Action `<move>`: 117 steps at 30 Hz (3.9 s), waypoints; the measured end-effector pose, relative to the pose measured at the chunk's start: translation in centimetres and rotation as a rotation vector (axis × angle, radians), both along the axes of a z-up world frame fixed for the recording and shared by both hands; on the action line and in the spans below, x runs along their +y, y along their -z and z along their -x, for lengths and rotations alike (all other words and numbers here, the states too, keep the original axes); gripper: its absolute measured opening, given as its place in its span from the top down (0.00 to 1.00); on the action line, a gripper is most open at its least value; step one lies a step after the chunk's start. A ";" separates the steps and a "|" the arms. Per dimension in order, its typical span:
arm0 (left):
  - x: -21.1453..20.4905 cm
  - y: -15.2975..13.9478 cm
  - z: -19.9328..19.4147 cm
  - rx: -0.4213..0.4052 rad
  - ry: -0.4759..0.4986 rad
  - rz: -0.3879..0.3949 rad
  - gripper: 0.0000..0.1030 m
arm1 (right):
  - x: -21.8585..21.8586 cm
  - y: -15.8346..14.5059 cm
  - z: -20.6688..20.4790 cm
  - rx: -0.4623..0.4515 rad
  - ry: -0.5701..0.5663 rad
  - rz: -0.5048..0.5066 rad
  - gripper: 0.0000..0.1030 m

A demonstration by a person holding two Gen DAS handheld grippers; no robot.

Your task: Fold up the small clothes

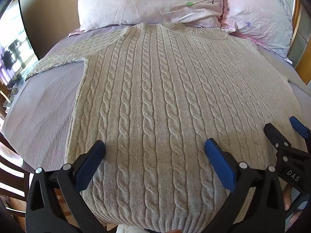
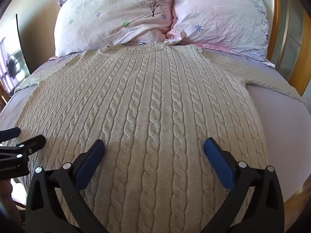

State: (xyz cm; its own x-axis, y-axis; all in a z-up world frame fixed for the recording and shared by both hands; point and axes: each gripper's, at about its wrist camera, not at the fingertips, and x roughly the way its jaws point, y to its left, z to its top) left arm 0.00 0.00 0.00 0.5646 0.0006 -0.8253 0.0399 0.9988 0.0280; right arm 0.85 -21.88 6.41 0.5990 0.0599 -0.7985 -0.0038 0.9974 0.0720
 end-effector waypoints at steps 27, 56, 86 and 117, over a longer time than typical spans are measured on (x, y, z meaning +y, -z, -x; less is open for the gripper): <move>0.0 0.0 0.0 -0.006 0.000 0.000 0.01 | 0.0 -0.1 0.0 0.001 -0.001 0.004 0.02; 0.0 0.0 0.0 -0.011 0.000 0.000 0.01 | -0.1 -0.2 0.1 0.001 -0.001 0.005 0.02; 0.0 -0.1 0.0 -0.009 0.002 -0.001 0.01 | -0.3 -0.4 0.3 0.007 -0.001 0.006 0.02; 10.5 -5.5 -8.3 -0.329 -0.084 0.340 0.01 | -46.2 2.3 -6.9 -0.012 1.024 -0.547 0.55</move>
State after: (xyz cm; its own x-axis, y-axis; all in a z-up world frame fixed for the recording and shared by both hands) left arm 8.30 10.46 5.53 0.8053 -0.1819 -0.5642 0.0026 0.9528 -0.3035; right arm 7.74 -68.07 4.10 0.5746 -0.1217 -0.8093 0.7829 0.3702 0.5001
